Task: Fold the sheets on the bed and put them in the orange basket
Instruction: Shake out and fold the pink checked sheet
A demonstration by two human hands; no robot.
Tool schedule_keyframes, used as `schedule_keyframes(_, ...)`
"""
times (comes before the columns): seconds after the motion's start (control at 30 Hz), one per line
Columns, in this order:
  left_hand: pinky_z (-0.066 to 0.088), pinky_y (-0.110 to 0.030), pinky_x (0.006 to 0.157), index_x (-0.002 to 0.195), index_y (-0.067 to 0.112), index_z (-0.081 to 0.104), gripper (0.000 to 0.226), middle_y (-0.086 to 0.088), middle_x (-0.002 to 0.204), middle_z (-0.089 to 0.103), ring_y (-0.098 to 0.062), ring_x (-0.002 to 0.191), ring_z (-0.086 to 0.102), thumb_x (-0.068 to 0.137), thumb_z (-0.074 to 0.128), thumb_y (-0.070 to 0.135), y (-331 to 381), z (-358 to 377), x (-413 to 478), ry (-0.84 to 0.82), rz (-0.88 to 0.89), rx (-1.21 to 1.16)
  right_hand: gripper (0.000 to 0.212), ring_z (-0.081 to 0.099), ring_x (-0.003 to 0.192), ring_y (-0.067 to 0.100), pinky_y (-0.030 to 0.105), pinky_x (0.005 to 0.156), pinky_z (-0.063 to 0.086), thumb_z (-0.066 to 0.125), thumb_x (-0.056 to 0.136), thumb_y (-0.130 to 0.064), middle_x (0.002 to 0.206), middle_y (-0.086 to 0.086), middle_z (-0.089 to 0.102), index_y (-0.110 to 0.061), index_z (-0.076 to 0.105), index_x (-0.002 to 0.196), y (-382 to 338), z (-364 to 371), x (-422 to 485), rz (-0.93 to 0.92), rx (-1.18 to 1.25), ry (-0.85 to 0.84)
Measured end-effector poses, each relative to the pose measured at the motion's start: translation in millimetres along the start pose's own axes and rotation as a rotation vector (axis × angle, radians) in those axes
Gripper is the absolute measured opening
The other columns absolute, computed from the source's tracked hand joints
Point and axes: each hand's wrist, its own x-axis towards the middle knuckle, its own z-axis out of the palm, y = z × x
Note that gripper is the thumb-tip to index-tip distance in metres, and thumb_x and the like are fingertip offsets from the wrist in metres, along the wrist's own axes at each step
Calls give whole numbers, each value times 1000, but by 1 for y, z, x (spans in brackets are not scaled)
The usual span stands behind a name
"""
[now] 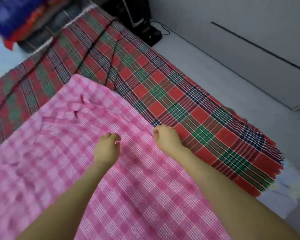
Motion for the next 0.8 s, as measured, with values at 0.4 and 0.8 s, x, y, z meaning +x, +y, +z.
schedule_keyframes(0.4, 40, -38, 63, 81, -4, 61, 22, -21, 87, 58, -38, 84, 55, 88, 54, 15, -164, -39, 128, 295, -400, 14, 23, 57, 88, 29, 34, 70, 45, 50, 97, -22, 93, 13, 58, -7, 49, 80, -128, 40, 215, 81, -175, 32)
schedule_keyframes(0.8, 44, -39, 68, 88, 2, 64, 15, -17, 88, 66, -35, 81, 60, 86, 57, 16, -255, -22, 207, 289, -273, -17, 14, 45, 55, 10, 28, 56, 38, 63, 77, -7, 62, -10, 51, -19, 59, 72, -162, 74, 240, -459, 108, 149)
